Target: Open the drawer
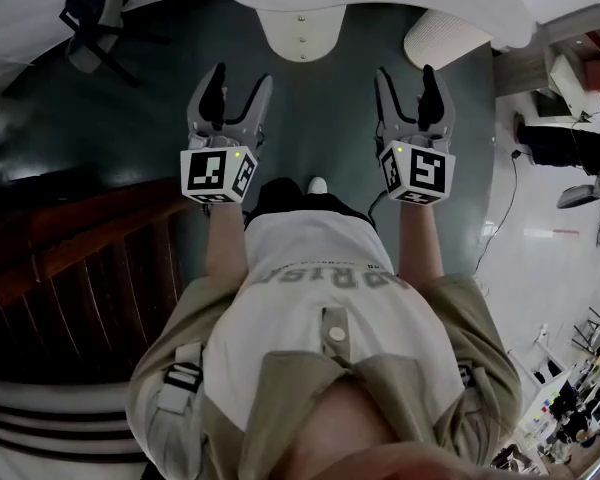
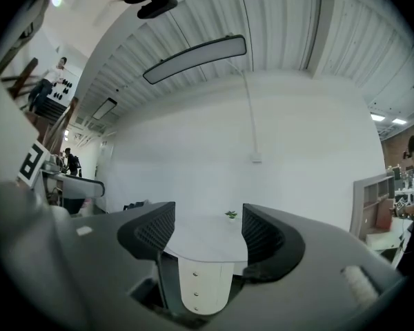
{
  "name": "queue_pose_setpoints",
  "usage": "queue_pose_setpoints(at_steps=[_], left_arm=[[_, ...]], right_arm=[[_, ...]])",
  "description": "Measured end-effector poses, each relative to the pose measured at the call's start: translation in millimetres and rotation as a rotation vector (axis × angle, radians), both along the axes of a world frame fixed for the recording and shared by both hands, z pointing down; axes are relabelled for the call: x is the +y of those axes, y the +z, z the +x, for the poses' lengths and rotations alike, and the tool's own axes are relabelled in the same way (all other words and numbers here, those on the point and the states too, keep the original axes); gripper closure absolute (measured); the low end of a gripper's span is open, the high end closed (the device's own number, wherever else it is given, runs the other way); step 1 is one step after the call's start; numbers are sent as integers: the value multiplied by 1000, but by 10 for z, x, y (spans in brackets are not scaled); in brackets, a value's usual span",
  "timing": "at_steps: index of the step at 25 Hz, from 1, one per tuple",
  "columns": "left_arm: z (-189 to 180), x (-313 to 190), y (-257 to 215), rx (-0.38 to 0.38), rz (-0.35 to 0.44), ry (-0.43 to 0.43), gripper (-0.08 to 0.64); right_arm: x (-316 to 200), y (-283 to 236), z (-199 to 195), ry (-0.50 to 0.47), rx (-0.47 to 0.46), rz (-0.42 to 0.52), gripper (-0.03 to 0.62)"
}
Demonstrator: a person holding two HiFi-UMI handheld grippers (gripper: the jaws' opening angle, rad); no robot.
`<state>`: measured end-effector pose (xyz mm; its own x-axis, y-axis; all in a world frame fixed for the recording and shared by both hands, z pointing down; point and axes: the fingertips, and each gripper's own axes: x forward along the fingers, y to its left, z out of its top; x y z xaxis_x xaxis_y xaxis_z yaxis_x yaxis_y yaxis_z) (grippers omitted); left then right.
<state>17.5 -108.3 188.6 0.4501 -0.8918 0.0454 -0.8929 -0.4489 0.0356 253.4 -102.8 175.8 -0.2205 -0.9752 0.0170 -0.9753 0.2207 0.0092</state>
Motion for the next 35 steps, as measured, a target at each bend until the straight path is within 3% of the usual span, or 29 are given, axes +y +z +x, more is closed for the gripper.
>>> queue_pose_setpoints(at_steps=[7, 23, 35], left_arm=[[-104, -117, 178, -12, -28, -36, 252], [-470, -663, 703, 23, -56, -34, 252], [-759, -1162, 1544, 23, -44, -35, 252]], right_arm=[[-184, 310, -204, -51, 5, -34, 285], [-840, 1022, -695, -62, 77, -92, 302], [-1566, 2340, -1085, -53, 84, -137, 302]])
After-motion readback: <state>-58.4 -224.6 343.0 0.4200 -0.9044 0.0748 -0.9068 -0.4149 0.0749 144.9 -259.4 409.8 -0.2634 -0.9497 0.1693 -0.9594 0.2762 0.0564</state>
